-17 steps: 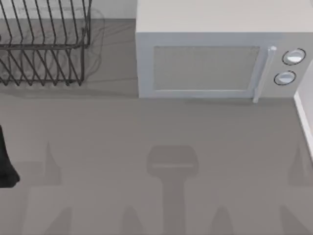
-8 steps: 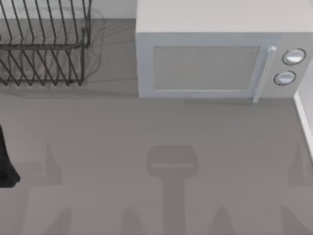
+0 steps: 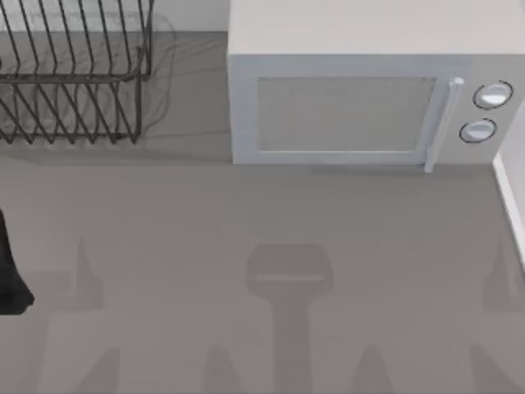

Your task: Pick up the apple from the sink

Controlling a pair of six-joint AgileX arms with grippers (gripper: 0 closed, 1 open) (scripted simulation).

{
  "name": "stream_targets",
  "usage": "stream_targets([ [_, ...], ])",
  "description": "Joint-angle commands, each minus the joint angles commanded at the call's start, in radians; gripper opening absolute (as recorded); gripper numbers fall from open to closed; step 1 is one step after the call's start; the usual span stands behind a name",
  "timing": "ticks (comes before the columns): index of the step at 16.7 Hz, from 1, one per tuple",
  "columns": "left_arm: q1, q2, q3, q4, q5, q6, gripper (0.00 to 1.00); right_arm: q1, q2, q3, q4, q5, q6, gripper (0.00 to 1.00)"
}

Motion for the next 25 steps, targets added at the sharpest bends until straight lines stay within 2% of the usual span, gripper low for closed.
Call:
stream_targets([
  [5, 0.000, 0.000, 0.000, 0.000, 0.000, 0.000, 1.00, -0.002, 0.010, 0.010, -0.007, 0.000, -0.002, 1.00],
  [10, 0.000, 0.000, 0.000, 0.000, 0.000, 0.000, 1.00, -0.035, 0.219, 0.202, -0.133, 0.000, -0.035, 1.00],
  [14, 0.000, 0.000, 0.000, 0.000, 0.000, 0.000, 1.00, -0.083, 0.561, 0.476, -0.312, 0.000, -0.081, 1.00],
  [25, 0.000, 0.000, 0.000, 0.000, 0.000, 0.000, 1.00, -0.239, 1.739, 1.364, -0.879, 0.001, -0.226, 1.00],
])
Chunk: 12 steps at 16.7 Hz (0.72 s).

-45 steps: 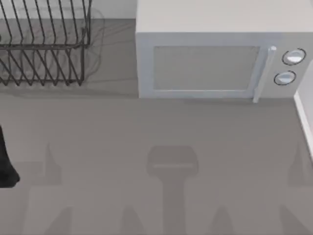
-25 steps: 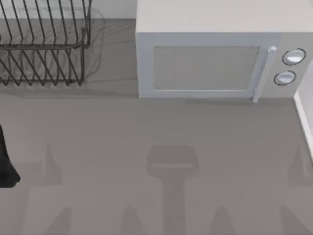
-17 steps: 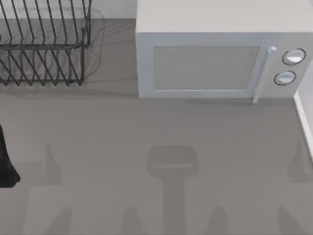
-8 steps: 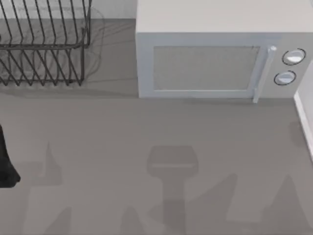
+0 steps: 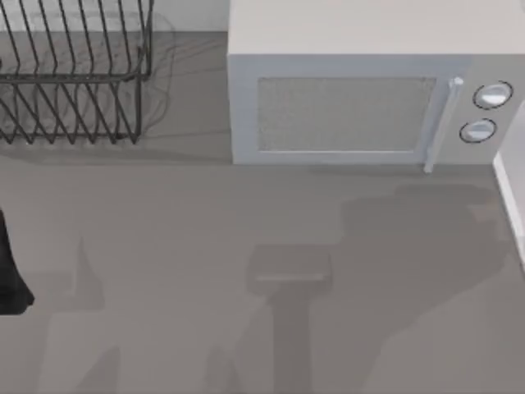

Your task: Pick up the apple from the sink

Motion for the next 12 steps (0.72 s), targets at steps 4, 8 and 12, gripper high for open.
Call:
stream_targets([
  [4, 0.000, 0.000, 0.000, 0.000, 0.000, 0.000, 1.00, -0.040, 0.296, 0.223, -0.142, 0.001, -0.036, 1.00],
  [8, 0.000, 0.000, 0.000, 0.000, 0.000, 0.000, 1.00, -0.059, 0.427, 0.326, -0.210, 0.001, -0.053, 1.00],
  [12, 0.000, 0.000, 0.000, 0.000, 0.000, 0.000, 1.00, -0.060, 0.434, 0.331, -0.213, 0.001, -0.054, 1.00],
])
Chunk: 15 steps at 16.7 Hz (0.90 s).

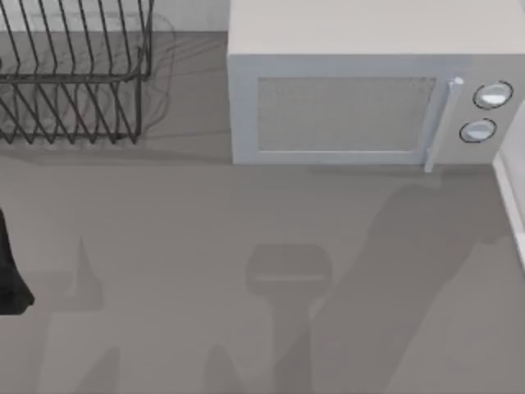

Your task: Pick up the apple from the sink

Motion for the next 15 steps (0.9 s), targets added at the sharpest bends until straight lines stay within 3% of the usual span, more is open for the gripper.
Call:
stream_targets([
  [4, 0.000, 0.000, 0.000, 0.000, 0.000, 0.000, 1.00, 0.005, 0.024, -0.021, 0.041, 0.000, 0.001, 1.00],
  [11, 0.000, 0.000, 0.000, 0.000, 0.000, 0.000, 1.00, 0.002, 0.213, -0.151, 0.380, 0.002, 0.004, 1.00],
  [15, 0.000, 0.000, 0.000, 0.000, 0.000, 0.000, 1.00, 0.001, 0.274, -0.193, 0.467, 0.003, 0.005, 1.00],
])
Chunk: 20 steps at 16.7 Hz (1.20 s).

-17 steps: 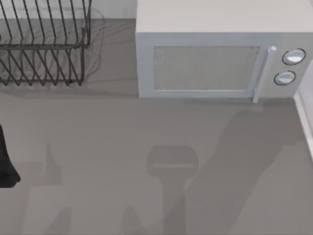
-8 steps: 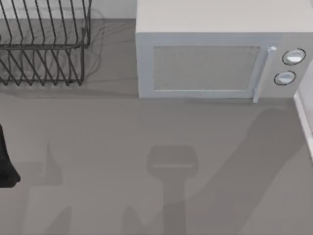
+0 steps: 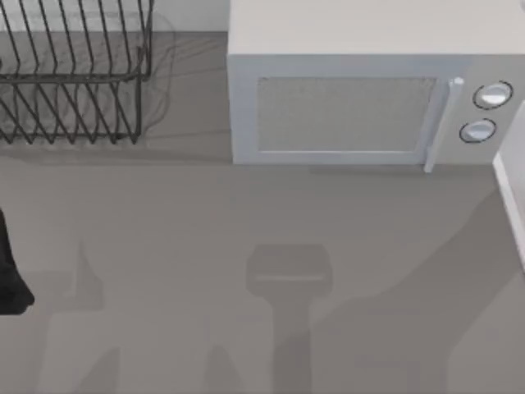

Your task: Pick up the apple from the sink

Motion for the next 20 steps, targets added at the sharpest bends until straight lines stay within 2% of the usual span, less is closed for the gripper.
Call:
stream_targets([
  [3, 0.000, 0.000, 0.000, 0.000, 0.000, 0.000, 1.00, 0.000, 0.000, 0.000, 0.000, 0.000, 0.000, 1.00],
  [16, 0.000, 0.000, 0.000, 0.000, 0.000, 0.000, 1.00, 0.000, 0.000, 0.000, 0.000, 0.000, 0.000, 0.02],
  [20, 0.000, 0.000, 0.000, 0.000, 0.000, 0.000, 1.00, 0.000, 0.000, 0.000, 0.000, 0.000, 0.000, 0.00],
])
